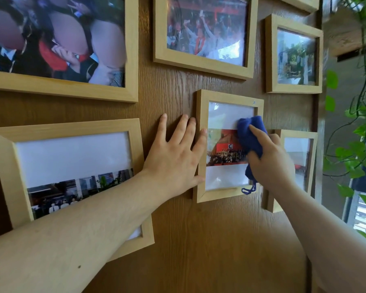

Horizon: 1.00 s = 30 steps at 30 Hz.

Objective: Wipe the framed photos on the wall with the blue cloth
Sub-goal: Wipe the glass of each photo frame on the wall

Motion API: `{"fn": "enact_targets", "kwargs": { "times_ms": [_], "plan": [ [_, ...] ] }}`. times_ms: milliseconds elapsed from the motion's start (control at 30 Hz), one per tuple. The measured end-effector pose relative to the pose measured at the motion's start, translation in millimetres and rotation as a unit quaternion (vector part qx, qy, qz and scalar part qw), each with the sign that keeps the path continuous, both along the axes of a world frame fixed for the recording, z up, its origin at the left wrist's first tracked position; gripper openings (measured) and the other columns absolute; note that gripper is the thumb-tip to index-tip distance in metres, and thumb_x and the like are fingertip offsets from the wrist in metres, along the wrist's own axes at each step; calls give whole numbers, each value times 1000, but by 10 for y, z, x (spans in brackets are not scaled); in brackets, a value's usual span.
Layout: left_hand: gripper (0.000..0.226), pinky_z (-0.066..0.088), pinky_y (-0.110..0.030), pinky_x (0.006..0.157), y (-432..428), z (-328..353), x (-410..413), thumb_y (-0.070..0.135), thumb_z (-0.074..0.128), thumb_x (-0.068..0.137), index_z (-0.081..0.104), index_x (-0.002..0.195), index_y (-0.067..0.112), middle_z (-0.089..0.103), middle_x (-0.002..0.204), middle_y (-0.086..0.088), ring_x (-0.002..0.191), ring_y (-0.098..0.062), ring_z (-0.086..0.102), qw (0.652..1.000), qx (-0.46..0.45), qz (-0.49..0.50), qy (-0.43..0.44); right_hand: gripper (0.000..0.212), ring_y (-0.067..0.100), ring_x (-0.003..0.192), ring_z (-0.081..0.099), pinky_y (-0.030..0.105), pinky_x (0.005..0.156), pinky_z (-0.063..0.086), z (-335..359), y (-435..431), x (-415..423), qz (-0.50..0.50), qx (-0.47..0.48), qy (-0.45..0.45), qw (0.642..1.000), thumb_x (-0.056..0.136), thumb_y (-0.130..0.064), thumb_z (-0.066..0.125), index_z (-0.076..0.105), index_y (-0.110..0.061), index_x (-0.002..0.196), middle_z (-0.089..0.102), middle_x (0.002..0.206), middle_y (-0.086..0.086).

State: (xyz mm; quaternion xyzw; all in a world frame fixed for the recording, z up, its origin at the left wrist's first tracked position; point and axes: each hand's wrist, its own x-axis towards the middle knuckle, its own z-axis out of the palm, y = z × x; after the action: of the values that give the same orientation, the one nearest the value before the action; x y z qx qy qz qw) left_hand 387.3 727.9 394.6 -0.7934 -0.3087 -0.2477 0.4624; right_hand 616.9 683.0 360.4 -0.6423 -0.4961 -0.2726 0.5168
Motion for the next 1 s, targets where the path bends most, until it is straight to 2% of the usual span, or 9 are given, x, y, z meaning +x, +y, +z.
{"fn": "enact_targets", "kwargs": {
  "times_ms": [100,200,300,467,533,600,767,933,1000],
  "plan": [
    [103,1,-68,112,-6,2,1,75,38,81,-7,150,13,2,160,-22,148,-36,-6,1000,1,1,1,61,18,80,49,40,63,50,-28,-38,-180,64,-4,-36,997,86,-15,53,33,-34,140,42,107,-4],
    [104,2,-68,112,-8,1,3,74,39,81,-8,150,12,2,161,-22,148,-36,-5,1000,2,-1,2,61,11,79,47,26,61,46,-157,-104,-374,122,-35,-161,979,85,-16,56,34,-32,140,42,110,-6],
    [105,2,-68,112,-15,5,10,74,41,81,-7,150,12,3,161,-21,148,-36,-5,1000,0,0,2,60,11,71,45,22,55,40,-264,-116,-344,105,-55,-209,971,84,-15,58,38,-31,138,45,104,-4],
    [105,2,-68,112,-14,11,4,74,41,80,-5,150,11,3,160,-22,148,-36,-5,1000,-1,-1,5,55,18,71,47,30,50,42,-385,-138,18,11,-48,-122,991,81,-13,58,45,-29,132,50,102,1],
    [105,1,-68,112,-9,9,5,75,41,80,-4,149,11,4,160,-22,148,-36,-5,1000,0,-2,2,54,21,74,49,37,55,47,-421,-135,102,5,-56,-57,997,83,-15,55,43,-30,134,47,102,1],
    [105,1,-68,112,-9,6,13,76,40,80,-5,149,11,5,160,-22,148,-36,-4,1000,-1,2,3,54,20,75,49,35,57,46,-445,-133,83,18,-60,-44,997,84,-15,54,42,-30,135,46,102,-2],
    [106,2,-68,113,-31,14,24,75,41,79,-5,149,11,3,160,-23,148,-36,-4,1000,-3,7,3,58,12,78,51,28,63,47,-517,-235,-204,130,-122,-182,967,83,-19,56,36,-36,135,46,113,-6],
    [104,3,-67,113,-45,9,18,75,41,80,-3,149,11,4,160,-23,148,-36,-3,1000,-1,8,6,48,13,77,51,31,54,50,-539,-307,-160,104,-171,-290,936,83,-29,43,41,-33,131,51,108,0],
    [104,3,-67,113,-46,10,17,74,42,80,-3,149,11,5,160,-23,148,-36,-2,1000,-1,6,4,47,16,80,53,33,52,50,-559,-333,-37,78,-170,-303,934,82,-25,51,46,-31,128,53,106,2]
  ]
}}
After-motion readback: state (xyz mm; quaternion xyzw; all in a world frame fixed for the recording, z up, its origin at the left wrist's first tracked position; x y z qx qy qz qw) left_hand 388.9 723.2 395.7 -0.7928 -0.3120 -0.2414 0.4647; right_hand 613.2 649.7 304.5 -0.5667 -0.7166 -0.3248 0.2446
